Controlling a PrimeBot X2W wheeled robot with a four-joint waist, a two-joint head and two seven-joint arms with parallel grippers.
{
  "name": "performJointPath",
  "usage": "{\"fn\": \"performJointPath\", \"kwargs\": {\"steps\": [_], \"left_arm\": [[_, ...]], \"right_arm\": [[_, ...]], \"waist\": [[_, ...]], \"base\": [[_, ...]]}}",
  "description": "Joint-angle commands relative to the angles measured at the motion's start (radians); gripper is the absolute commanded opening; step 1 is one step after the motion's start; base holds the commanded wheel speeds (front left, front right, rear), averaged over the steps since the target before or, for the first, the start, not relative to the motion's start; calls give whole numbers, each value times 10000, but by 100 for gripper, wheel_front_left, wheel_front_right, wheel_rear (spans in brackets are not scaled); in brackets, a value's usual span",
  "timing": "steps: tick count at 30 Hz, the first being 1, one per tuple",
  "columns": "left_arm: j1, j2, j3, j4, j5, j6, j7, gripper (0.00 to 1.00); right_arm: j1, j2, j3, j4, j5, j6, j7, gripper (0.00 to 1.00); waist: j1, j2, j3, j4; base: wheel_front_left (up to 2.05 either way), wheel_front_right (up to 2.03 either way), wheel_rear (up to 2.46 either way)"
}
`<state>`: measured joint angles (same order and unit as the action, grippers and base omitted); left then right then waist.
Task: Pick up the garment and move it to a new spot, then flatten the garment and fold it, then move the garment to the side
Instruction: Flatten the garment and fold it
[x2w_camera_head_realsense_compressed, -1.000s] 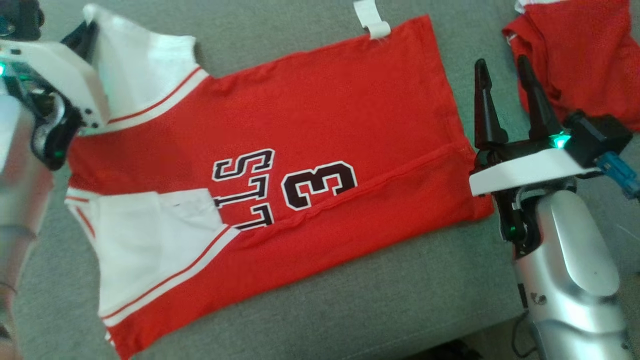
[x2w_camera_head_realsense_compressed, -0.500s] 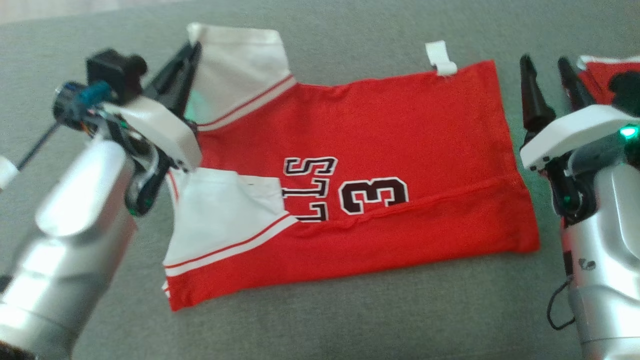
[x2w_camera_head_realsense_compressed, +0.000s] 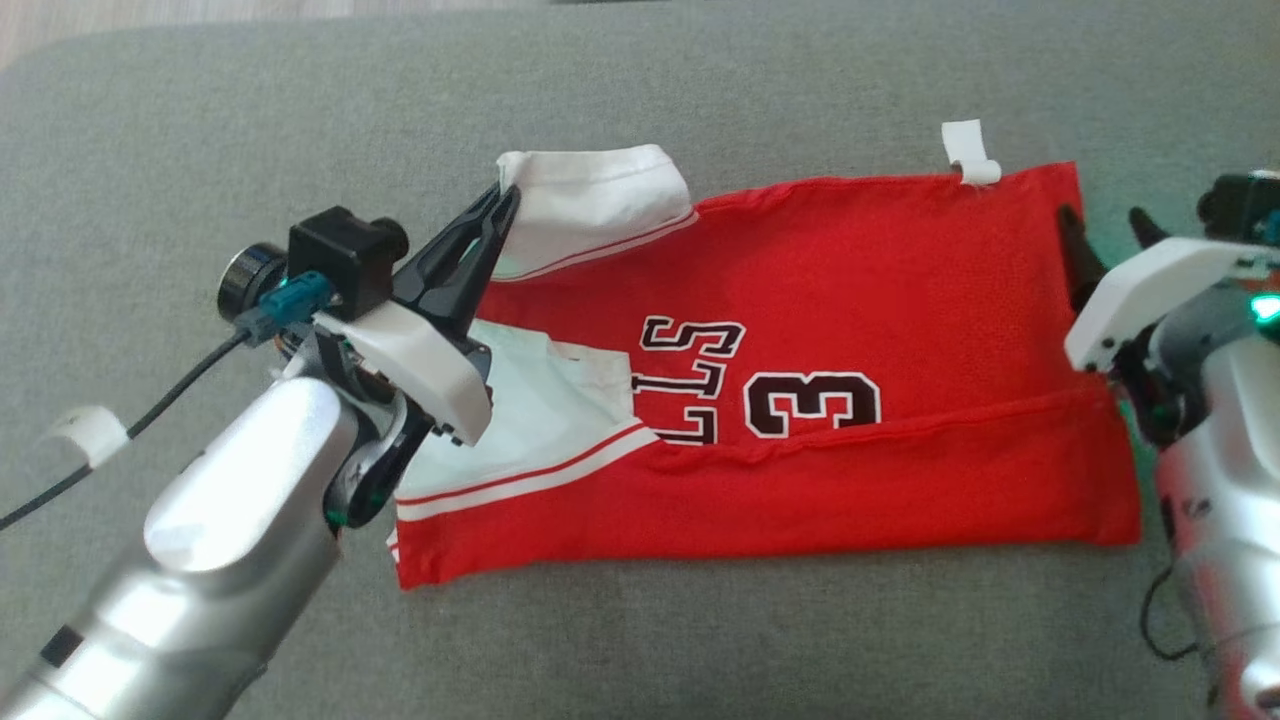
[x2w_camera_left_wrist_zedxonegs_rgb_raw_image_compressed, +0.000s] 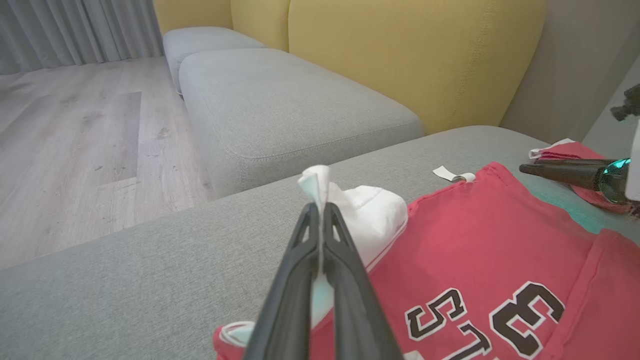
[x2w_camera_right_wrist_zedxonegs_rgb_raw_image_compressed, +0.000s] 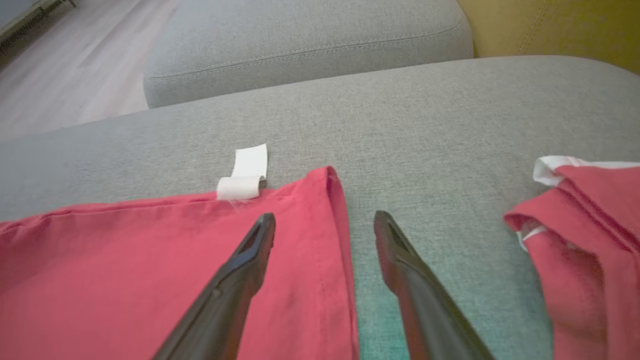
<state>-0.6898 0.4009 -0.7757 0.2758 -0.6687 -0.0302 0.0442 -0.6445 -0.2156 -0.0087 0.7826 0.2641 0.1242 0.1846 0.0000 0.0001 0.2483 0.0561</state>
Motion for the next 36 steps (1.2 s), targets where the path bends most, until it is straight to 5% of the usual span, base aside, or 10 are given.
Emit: {"fn": "performJointPath", "kwargs": {"steps": [1, 21, 22, 23, 36], "left_arm": [[-356, 391, 392, -367, 2, 81, 43, 0], [-1161, 52, 146, -508, 183, 85, 219, 0], [-1192, 54, 145, -460, 189, 80, 210, 0], [-1219, 56, 150, -406, 191, 80, 200, 0], [-1605, 364, 737, 537, -34, 190, -249, 0]], "right_arm": [[-515, -117, 94, -107, -115, 65, -121, 100], [-2833, -526, 374, 3227, -273, 65, -214, 100], [-2870, -522, 471, 3322, -260, 65, -172, 37], [-2906, -522, 573, 3370, -247, 65, -205, 0], [-3383, -330, 1198, 2745, 1045, 65, -2089, 0]], "waist": [[0, -1, 118, 71], [0, -1, 1344, 501], [0, -1, 1349, 484], [0, -1, 1347, 462], [0, -1, 1033, -160]], "base": [[0, 0, 0], [0, 0, 0], [0, 0, 0], [0, 0, 0], [0, 0, 0]]}}
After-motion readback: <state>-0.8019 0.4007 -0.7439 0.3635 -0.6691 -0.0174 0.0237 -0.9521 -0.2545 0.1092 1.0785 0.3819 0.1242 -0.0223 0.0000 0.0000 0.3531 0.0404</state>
